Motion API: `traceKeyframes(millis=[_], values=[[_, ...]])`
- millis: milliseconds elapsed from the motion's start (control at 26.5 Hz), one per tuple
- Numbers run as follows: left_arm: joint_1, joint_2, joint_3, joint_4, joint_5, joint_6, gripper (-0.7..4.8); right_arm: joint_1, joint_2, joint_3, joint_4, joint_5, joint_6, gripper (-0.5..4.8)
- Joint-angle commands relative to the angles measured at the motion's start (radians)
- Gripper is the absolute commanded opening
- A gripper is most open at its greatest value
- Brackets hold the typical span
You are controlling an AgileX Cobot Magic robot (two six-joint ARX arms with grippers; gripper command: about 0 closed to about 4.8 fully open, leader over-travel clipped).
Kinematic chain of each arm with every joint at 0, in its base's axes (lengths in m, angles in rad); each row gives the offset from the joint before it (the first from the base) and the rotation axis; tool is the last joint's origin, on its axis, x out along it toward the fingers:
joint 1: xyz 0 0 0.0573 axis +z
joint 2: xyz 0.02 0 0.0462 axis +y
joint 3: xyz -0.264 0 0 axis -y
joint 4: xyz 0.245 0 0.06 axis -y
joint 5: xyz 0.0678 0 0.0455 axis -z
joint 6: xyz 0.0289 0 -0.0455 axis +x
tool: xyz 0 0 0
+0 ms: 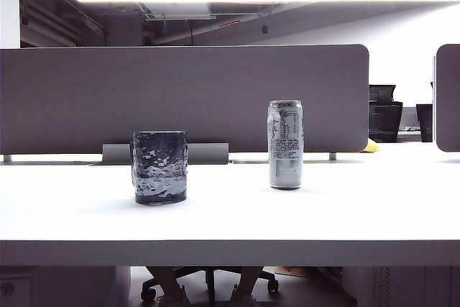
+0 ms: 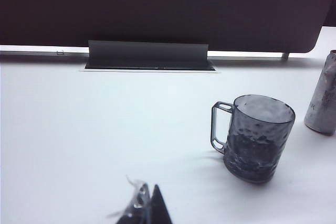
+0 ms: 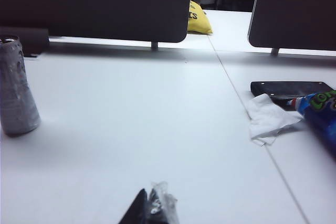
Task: Pick up the metal can, pour some water into the cup, then place the can back on the table.
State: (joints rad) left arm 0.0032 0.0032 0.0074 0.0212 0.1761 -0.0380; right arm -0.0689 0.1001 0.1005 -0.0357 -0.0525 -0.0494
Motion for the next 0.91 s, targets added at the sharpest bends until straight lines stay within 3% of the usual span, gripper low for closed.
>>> traceKeyframes(millis=[38,377,905], values=[[0.000,0.001,0.001,0.010,0.004,0.001,-0.05,0.004,-0.029,-0.022,0.014,-0.002,0.041,-0.05],[0.000,0.001,0.002,0.010,0.004,0.001,-0.05,0.004,-0.093,-0.094,0.002,0.013,0.148,-0.05],[0.000,0.001,0.002,0.010,0.004,0.001,-0.05,0.004,-0.098,-0.094,-0.012,0.035,0.154,-0.05]])
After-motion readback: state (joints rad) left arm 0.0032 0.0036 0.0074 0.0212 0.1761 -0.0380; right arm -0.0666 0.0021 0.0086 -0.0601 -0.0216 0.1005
